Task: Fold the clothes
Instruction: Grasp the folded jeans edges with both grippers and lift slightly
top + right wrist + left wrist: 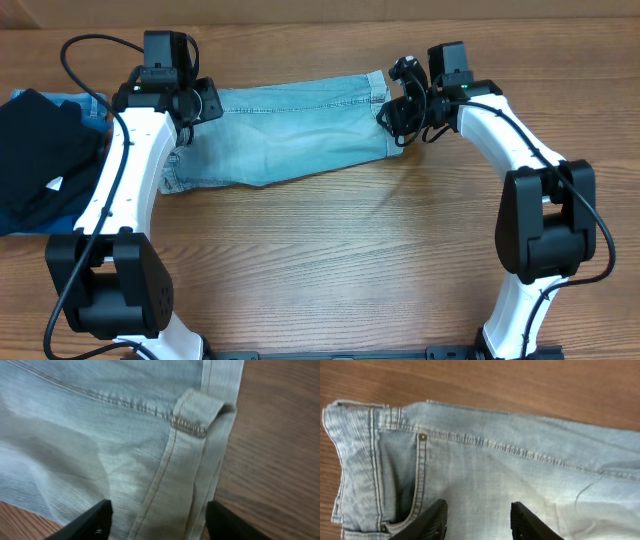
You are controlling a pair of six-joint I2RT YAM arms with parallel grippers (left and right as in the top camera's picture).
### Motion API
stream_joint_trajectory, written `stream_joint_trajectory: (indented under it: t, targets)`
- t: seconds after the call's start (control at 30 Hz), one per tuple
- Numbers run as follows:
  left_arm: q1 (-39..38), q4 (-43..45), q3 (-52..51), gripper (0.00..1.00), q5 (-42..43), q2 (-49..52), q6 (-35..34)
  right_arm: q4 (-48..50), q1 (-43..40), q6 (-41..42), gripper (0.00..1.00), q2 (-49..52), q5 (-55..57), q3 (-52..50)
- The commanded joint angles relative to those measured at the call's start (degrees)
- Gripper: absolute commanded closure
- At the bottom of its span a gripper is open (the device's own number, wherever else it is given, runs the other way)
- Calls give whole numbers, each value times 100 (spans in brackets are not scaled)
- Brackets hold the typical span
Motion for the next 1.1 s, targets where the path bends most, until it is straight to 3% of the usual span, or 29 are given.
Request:
stream_joint_trajectory:
  t: [0.0,0.17,0.33,0.47,0.8,1.07]
  targets:
    - [22,-90,-2,55,-83,103,155,33,-20,109,30,15,7,15]
    - [48,-129,-177,55,-103,125,153,131,-20,109,21,15,9,15]
    - [46,-136,-492,53,-90,647,151,678,-22,369,4,20,146,15]
    - [74,-133,-492,52,-76,1137,153,890,-20,505,0,57,155,15]
    - [79,-146,-492,52,-50,1294,151,1867,-20,671,4,590,-422,15]
    - [79,-155,-492,52,-52,1294,151,2243,-17,992,16,968,-490,15]
